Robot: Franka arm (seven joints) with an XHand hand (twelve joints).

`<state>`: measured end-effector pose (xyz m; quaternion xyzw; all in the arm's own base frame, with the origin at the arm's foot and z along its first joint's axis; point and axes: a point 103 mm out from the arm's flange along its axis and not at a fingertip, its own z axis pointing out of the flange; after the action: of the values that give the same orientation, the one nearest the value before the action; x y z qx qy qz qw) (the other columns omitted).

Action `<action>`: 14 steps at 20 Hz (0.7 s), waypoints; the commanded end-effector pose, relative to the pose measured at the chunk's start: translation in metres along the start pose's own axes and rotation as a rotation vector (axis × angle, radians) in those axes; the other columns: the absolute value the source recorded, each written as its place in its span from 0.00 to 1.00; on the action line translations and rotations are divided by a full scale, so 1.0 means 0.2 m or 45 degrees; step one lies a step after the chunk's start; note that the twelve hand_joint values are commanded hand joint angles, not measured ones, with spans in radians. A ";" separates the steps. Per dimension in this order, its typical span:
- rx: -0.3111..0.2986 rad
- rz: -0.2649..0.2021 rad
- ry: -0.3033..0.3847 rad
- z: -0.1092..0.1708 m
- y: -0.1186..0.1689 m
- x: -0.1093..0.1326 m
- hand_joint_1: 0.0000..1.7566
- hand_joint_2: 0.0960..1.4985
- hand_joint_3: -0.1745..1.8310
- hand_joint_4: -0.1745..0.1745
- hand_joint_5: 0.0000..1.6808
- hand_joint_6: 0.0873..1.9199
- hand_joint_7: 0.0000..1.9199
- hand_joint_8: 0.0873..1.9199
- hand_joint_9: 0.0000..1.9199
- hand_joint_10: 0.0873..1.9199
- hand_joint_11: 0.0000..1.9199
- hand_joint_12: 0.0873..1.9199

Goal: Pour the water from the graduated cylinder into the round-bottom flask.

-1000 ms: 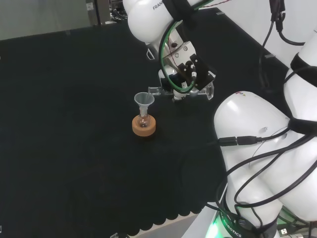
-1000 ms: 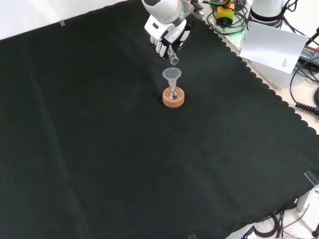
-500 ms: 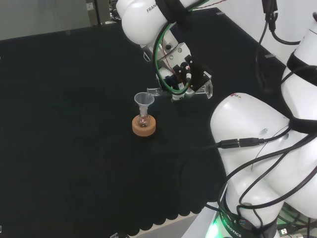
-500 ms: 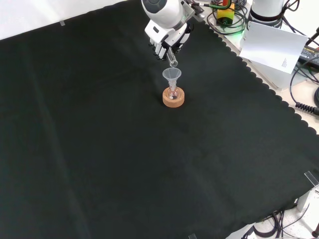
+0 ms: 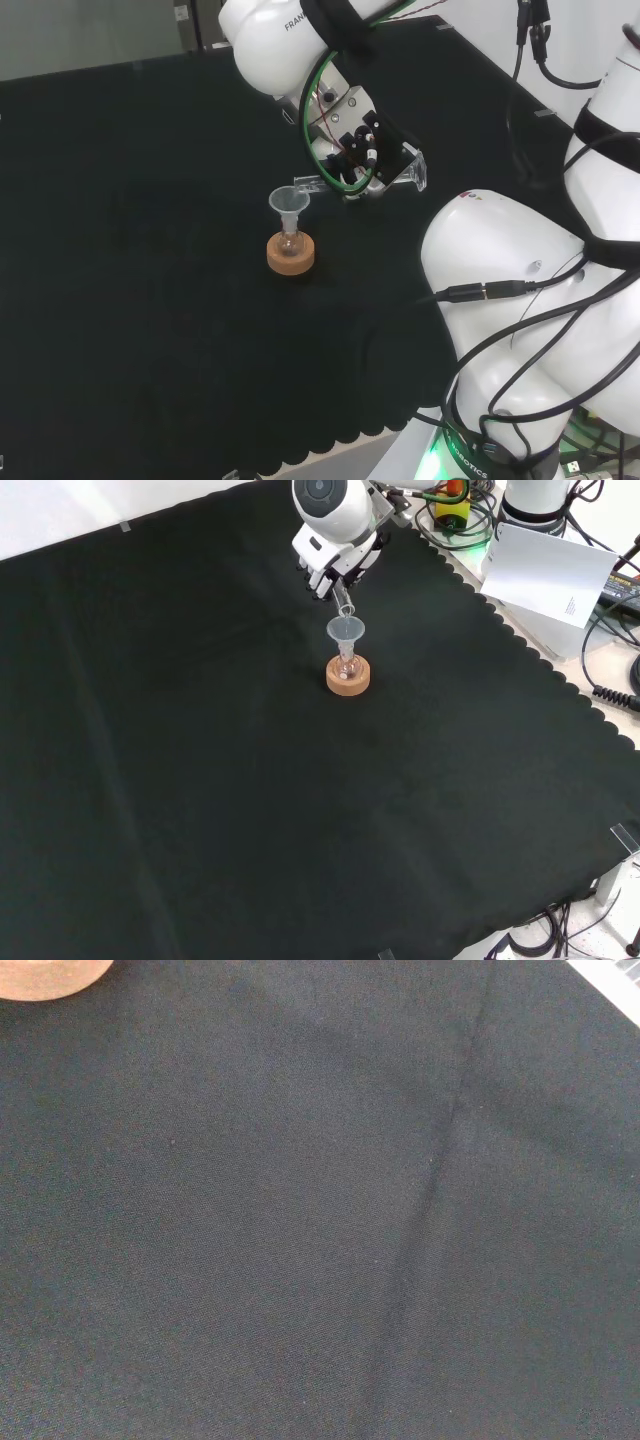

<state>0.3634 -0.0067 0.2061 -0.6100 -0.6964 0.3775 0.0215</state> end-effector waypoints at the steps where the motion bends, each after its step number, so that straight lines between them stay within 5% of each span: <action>1: 0.005 0.012 -0.019 0.00 0.00 0.00 0.77 0.77 0.08 0.49 0.57 0.44 0.46 0.61 0.61 0.21 0.53 0.43; 14: -0.006 0.014 -0.045 0.00 -0.01 -0.01 0.77 0.77 0.08 0.50 0.57 0.44 0.45 0.62 0.61 0.21 0.53 0.43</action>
<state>0.3628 -0.0079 0.2072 -0.6083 -0.6939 0.3851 0.0108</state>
